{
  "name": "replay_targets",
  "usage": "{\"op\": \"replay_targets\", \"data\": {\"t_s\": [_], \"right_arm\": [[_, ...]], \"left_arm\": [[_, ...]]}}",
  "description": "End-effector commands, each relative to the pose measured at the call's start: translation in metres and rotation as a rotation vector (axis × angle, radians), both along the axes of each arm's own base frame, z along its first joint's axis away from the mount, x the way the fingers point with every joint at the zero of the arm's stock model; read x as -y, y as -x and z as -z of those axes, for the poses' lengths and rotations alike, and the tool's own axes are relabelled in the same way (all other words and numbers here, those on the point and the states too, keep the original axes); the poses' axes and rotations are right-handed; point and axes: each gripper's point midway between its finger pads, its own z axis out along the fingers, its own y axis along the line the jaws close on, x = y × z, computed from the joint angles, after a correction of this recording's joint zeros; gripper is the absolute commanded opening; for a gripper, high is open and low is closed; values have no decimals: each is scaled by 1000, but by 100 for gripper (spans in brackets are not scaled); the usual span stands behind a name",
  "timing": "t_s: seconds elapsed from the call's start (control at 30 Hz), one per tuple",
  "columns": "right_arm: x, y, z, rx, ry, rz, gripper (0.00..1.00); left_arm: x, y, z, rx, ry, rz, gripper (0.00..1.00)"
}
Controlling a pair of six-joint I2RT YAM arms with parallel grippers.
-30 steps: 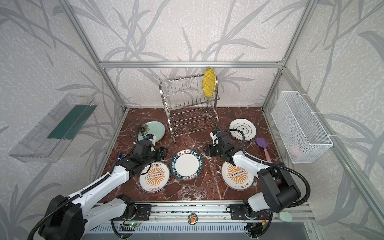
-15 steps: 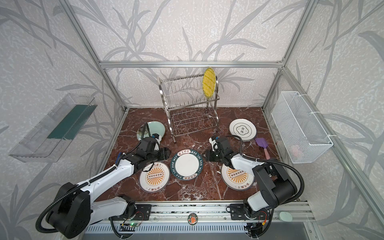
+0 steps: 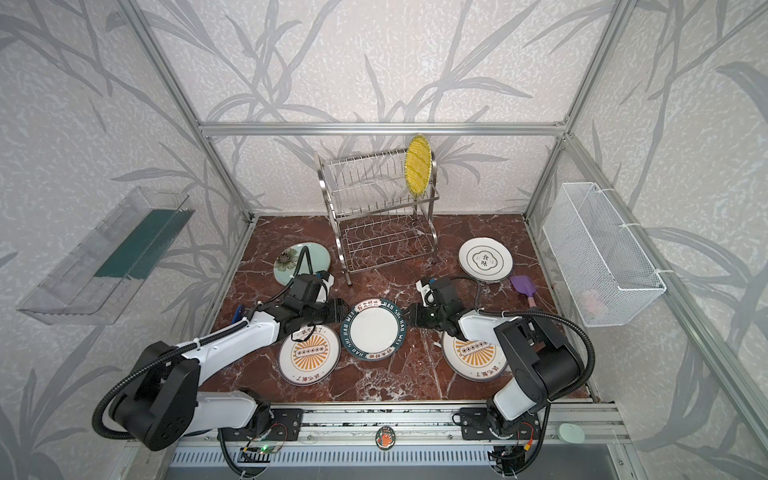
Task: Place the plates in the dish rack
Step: 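Grip the green-rimmed plate's edges with both grippers and tilt it up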
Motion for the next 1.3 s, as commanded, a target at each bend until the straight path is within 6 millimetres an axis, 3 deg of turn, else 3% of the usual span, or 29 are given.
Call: {"op": "replay_targets", "data": {"t_s": [0.0, 1.0, 1.03, 1.27], "right_arm": [[-6, 2, 1, 1, -23, -19, 39], [-18, -1, 12, -55, -101, -14, 26], [-18, 0, 20, -76, -91, -13, 26], [-19, -1, 23, -84, -95, -18, 22]], "left_arm": [[10, -8, -10, 22, 28, 14, 62], [24, -9, 5, -20, 41, 53, 60], [25, -9, 4, -20, 41, 55, 60], [30, -9, 6, -36, 52, 68, 60]]}}
